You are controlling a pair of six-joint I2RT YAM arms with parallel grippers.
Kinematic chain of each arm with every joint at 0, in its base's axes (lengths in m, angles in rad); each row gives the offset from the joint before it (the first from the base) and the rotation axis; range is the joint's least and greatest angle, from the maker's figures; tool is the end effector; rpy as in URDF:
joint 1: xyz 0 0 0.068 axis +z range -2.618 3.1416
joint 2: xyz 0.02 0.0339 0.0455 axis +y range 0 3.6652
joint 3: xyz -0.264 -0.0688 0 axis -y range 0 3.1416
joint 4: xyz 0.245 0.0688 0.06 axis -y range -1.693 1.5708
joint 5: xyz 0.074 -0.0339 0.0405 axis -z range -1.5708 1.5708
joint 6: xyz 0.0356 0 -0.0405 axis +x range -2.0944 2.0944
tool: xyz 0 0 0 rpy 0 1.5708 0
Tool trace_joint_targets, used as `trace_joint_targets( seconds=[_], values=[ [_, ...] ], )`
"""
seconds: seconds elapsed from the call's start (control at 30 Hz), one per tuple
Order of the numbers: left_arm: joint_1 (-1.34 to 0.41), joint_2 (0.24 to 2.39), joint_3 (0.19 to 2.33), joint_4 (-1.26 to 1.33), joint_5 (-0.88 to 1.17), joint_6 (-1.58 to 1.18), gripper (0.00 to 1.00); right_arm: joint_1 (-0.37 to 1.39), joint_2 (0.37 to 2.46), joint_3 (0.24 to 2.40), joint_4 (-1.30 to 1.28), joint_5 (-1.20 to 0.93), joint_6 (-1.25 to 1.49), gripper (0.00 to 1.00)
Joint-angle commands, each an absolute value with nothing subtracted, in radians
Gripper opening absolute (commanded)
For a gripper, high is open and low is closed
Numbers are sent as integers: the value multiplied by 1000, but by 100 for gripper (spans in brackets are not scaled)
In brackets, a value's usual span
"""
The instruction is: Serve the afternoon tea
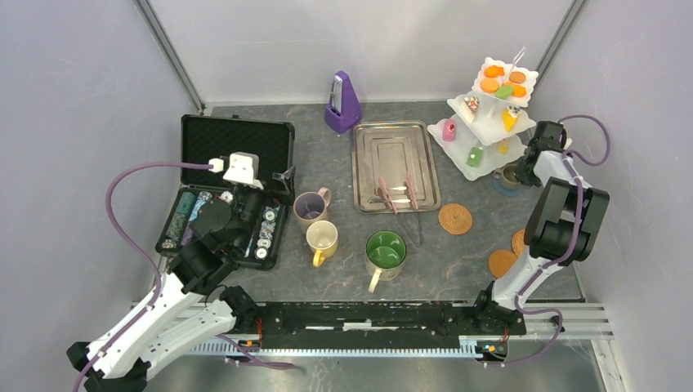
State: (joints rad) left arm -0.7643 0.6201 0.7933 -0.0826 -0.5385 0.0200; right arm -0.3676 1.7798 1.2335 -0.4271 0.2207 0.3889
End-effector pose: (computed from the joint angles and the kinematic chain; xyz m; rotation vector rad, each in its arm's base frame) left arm 0.1139 -0.0839 0.3777 0.1475 1.4890 -0.2021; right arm 0.3485 -0.1426 0.2058 1.0144 2.3189 -0.2720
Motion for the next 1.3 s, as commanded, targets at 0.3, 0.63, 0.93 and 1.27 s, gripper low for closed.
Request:
trace_joint_targets(
  seconds=[0.3, 0.63, 0.93, 1.27],
  values=[
    [-759, 630, 836, -84, -523, -19, 100, -371, 1830, 1312, -408, 227, 378, 12],
    [-759, 646, 838, -84, -525, -13, 100, -371, 1727, 1315, -430, 187, 304, 55],
    [-758, 680, 899, -122, -521, -47, 100, -287, 1402, 1182, -459, 113, 222, 76],
    [-758, 834, 1197, -126, -376, -142, 100, 76, 1090, 801, -443, 92, 189, 68]
  ],
)
